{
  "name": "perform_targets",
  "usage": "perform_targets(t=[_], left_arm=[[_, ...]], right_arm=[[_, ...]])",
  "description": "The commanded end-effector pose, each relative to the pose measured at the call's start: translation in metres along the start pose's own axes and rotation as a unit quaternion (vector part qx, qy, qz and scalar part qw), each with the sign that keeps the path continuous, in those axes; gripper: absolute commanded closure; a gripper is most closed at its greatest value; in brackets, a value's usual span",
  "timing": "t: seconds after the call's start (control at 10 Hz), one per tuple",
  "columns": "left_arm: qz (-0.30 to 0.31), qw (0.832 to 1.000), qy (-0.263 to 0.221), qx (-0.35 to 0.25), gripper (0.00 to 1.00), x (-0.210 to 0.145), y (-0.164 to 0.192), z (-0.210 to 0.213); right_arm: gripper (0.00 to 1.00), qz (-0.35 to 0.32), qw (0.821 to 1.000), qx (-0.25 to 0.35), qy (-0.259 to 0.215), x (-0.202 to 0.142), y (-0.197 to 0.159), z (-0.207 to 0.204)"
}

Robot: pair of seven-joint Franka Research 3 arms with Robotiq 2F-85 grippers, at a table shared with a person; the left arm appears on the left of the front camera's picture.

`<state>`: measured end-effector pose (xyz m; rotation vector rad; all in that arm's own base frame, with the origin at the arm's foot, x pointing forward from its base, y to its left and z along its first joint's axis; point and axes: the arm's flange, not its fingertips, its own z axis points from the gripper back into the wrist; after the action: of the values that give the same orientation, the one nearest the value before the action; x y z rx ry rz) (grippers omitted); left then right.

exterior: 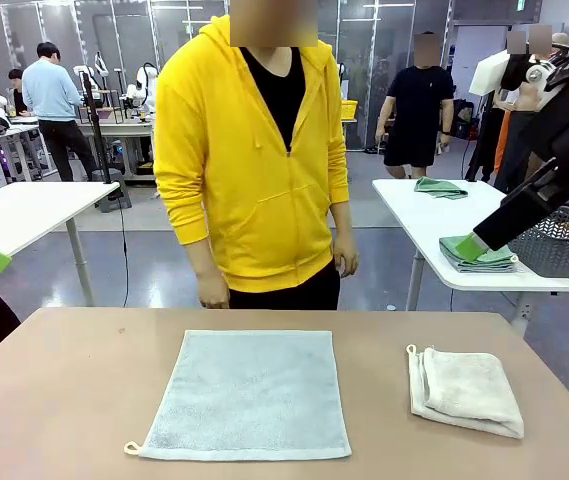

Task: Fold the towels and place them in the basket.
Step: When a person lays out a Towel with hook on the table, fold it in half twice.

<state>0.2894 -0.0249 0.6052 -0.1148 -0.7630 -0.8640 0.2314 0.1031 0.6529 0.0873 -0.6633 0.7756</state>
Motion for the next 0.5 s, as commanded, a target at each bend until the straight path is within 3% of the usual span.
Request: perform_targets(t=[0.0, 0.1, 0.4], left_arm=[[-0.138, 0.989, 0.055, -0.004, 0.00, 0.009, -0.020, -0.002], [-0.206, 0.974, 0.081, -0.036, 0.00, 0.015, -0.037, -0.019], [-0.303, 0.940, 0.113, -0.105, 0.00, 0.020, -0.079, -0.067]], right_arm=[[0.00, 0.124, 0.991, 0.049, 0.021, 0.014, 0.020, -0.006], [0.00, 0.178, 0.980, 0.091, 0.022, 0.023, 0.035, -0.021], [0.00, 0.274, 0.945, 0.156, 0.089, 0.036, 0.076, -0.069]])
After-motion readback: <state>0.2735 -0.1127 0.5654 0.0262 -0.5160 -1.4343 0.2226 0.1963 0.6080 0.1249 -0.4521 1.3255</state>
